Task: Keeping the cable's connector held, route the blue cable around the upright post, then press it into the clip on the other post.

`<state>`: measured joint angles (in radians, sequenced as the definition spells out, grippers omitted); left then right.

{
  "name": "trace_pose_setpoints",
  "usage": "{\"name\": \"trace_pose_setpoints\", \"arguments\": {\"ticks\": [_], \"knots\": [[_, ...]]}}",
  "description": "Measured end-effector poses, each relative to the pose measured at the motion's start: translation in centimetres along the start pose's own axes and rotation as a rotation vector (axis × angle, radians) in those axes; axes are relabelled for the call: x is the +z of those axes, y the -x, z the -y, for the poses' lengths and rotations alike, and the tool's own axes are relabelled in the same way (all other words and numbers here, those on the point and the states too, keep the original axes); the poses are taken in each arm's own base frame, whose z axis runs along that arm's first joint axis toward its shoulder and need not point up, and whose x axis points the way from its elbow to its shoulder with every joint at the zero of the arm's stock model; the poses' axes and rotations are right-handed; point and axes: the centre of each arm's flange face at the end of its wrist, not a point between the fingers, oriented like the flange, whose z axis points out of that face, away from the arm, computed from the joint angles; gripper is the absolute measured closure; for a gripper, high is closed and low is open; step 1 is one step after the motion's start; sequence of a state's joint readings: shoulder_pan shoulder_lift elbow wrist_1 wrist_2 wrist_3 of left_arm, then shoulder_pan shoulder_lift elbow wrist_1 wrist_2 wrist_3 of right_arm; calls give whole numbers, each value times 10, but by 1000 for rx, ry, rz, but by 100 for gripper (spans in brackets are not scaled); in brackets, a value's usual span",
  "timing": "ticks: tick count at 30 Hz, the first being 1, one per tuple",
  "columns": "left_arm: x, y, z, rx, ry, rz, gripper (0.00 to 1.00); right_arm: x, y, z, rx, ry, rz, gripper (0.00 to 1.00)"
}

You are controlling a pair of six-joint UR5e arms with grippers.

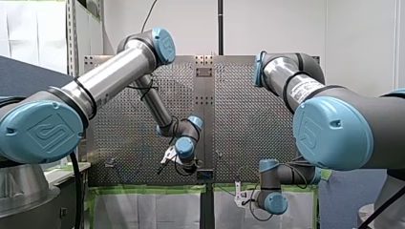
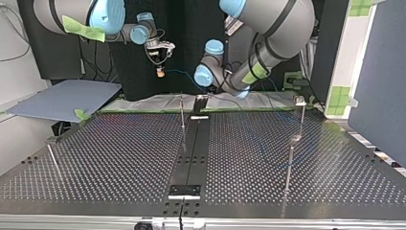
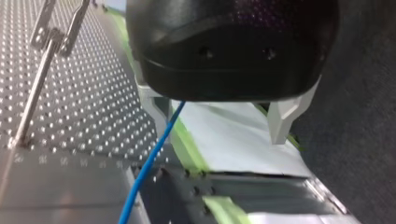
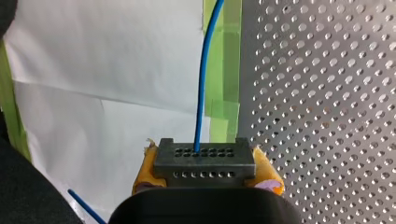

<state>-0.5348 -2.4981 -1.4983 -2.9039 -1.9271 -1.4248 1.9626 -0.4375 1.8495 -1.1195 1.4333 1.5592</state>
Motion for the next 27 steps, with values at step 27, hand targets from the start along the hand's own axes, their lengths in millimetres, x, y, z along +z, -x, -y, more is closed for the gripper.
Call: {"name": "trace_pose_setpoints", "arguments": {"ticks": [27], "knots": [[7, -41, 52, -86, -142, 20, 0, 24, -16, -4, -16, -66, -40, 100]]}}
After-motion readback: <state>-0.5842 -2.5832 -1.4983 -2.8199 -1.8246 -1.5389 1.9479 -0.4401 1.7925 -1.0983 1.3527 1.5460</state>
